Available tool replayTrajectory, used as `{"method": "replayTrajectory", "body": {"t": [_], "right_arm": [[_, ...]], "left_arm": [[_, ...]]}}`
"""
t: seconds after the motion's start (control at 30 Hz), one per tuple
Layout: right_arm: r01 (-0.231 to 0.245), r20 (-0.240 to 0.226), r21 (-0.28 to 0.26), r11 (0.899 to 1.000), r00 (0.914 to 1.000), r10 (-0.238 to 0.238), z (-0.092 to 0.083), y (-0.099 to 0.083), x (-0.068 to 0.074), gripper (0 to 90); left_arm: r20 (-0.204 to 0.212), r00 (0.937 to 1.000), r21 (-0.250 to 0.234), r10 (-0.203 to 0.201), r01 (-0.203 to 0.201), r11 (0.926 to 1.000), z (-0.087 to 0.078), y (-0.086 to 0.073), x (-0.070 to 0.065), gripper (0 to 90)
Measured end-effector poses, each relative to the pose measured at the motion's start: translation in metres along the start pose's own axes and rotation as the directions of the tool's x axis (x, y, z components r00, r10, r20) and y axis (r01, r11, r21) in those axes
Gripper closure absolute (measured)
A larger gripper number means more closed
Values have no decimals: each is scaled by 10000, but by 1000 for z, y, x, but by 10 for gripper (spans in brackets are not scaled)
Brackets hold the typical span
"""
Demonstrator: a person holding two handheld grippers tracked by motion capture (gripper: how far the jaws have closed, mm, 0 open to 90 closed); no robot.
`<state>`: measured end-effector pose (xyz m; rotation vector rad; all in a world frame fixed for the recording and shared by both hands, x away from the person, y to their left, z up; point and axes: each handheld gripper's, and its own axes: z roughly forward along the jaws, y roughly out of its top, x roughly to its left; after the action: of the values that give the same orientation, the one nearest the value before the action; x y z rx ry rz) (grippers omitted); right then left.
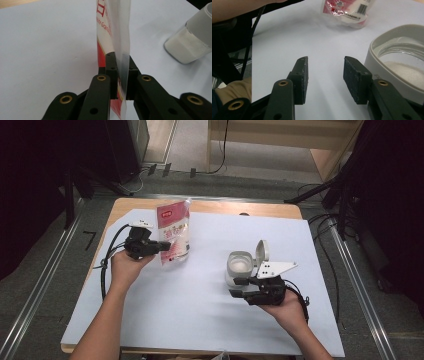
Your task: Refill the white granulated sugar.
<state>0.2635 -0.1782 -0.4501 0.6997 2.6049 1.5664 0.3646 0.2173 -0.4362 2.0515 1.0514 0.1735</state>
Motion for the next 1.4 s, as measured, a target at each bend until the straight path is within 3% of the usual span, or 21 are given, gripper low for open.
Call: {"method": "replayTrajectory", "body": {"t": [0.2, 0.47, 0.67, 0.9, 1.0, 1.07, 1.13, 1.23, 1.4], "right_arm": [[-50, 32, -65, 10000, 10000, 50, 0, 0, -1, 556], [-99, 114, -116, 9999, 9999, 100, -2, -1, -3, 556], [-72, 168, -52, 10000, 9998, 73, -2, -1, -3, 556], [-49, 196, -37, 10000, 9998, 50, -2, -1, -3, 556], [-25, 243, -29, 10000, 9997, 26, -2, -1, -3, 556], [-12, 254, -29, 10000, 9997, 12, -2, -1, -3, 556], [-10, 259, -29, 10000, 9997, 10, -2, -1, -3, 556], [23, 246, -38, 10000, 9997, -22, -2, -1, -3, 556], [18, 278, -46, 10000, 9996, -17, -2, -1, -2, 557]], "left_arm": [[71, 9997, 63, 218, -218, 9997, 0, -3, -1, 881], [36, 10000, -113, 50, -50, 9999, -3, -5, -1, 806], [71, 9993, -69, 362, -361, 9993, -6, -6, -2, 793], [-131, 9986, -755, 517, -526, 9958, -16, -5, -5, 782], [-33, 9987, -545, 516, -517, 9972, -18, -4, -7, 788], [143, 9979, -271, 636, -632, 9976, -19, -2, -8, 861], [167, 9955, -151, 938, -935, 9955, -19, -3, -10, 885], [250, 9935, 39, 1108, -1109, 9938, -20, -6, -13, 888], [362, 9940, 246, 1033, -1043, 9942, -22, -14, -15, 870]]}}
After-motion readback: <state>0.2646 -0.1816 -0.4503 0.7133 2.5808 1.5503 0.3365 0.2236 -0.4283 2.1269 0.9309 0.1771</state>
